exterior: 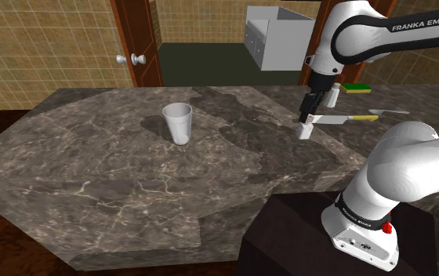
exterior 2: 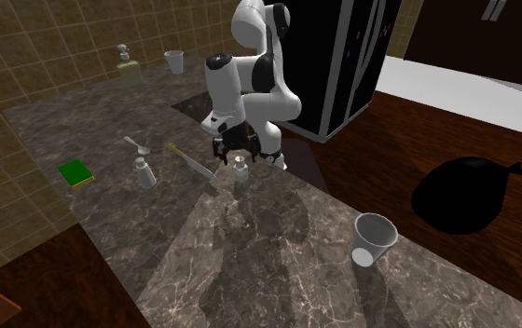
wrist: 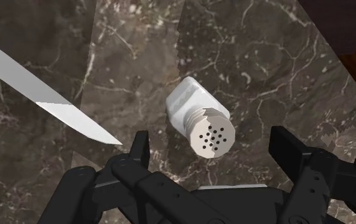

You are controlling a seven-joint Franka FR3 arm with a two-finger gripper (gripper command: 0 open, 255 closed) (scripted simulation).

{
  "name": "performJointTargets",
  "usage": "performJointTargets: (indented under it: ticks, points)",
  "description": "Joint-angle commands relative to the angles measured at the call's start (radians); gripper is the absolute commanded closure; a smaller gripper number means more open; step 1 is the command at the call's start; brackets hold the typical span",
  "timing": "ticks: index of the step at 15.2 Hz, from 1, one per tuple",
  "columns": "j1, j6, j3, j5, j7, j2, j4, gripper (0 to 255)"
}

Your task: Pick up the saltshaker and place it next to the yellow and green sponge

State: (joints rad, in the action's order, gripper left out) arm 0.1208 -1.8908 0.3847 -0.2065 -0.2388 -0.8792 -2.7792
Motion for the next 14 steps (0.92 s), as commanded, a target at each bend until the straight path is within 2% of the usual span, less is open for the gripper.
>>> performJointTargets:
  ticks: [1,6,7,14]
  points:
    - [0.000,-0.007,0.002,-0.002,-0.001,0.003,-0.004,0]
    - [0.000,-0.008,0.002,-0.002,-0.001,0.003,-0.004,0]
    - [0.000,-0.008,0.002,-0.002,-0.001,0.003,-0.004,255]
    - [0.000,-0.008,0.002,-0.002,-0.001,0.003,-0.004,255]
